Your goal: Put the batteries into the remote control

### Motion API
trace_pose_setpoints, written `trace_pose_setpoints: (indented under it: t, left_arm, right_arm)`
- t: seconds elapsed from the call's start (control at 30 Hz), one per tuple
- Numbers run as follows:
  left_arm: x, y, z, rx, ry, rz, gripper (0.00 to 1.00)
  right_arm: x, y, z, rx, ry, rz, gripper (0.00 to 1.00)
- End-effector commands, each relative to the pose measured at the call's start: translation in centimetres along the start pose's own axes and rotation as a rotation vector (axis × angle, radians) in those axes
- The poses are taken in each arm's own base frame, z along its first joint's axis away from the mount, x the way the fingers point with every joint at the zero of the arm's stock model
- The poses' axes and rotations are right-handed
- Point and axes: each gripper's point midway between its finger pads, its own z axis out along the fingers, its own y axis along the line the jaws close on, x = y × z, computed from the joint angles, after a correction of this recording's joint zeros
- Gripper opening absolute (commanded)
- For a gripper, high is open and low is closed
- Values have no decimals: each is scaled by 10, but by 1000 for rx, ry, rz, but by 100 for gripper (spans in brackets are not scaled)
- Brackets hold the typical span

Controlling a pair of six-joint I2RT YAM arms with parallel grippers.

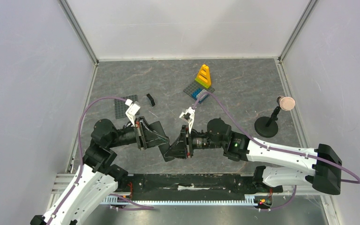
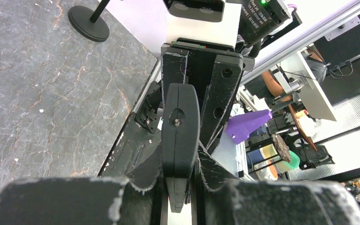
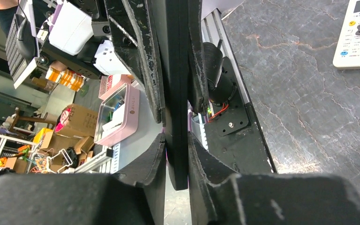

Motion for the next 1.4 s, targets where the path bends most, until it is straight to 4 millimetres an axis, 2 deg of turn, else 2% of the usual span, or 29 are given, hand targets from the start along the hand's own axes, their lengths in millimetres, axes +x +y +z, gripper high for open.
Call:
trace_pose_setpoints:
  t: [0.0,0.1,0.13,0.2,0.3,0.33,0.4,0.43,0.5,0.57,0.67,0.9,1.17,1.37]
  left_arm:
    - [0,-13,-3,39,5,44,18]
    - [-2,-8,-4,9,-12,42,37]
    - [-2,-5,-4,-8,-18,39,50]
    - [-6,2,-5,-68,-38,40,66]
    - [-12,30,-16,-281,-81,19,69]
    - [-18,46,-24,-398,-115,7,70]
    - [-25,81,-53,-675,-187,-42,71]
    - [-27,98,-75,-843,-234,-78,72]
    - [-27,116,-112,-1075,-296,-125,73]
    - [-27,117,-129,-1164,-316,-143,73]
    - [-30,109,-131,-1145,-337,-141,73]
    - [-33,94,-138,-1124,-382,-161,74]
    - [-18,89,-144,-1150,-335,-225,75]
    - [-6,91,-147,-1183,-307,-286,75]
  right_arm:
    - [-14,-24,1,110,-79,8,18]
    - [-15,-27,1,133,-82,12,15]
    - [-15,-29,0,145,-84,14,14]
    - [-17,-33,-1,175,-91,10,12]
    - [-23,-47,-6,265,-114,-4,11]
    - [-25,-55,-9,312,-119,-16,11]
    - [-26,-77,-15,440,-106,-44,11]
    - [-23,-93,-20,529,-88,-61,11]
    - [-21,-124,-29,697,-64,-101,11]
    - [-16,-149,-32,818,-25,-133,10]
    - [-4,-177,-20,923,41,-171,9]
    - [4,-227,9,1176,138,-284,9]
    - [10,-260,44,1297,236,-383,10]
    - [22,-281,57,1362,298,-445,12]
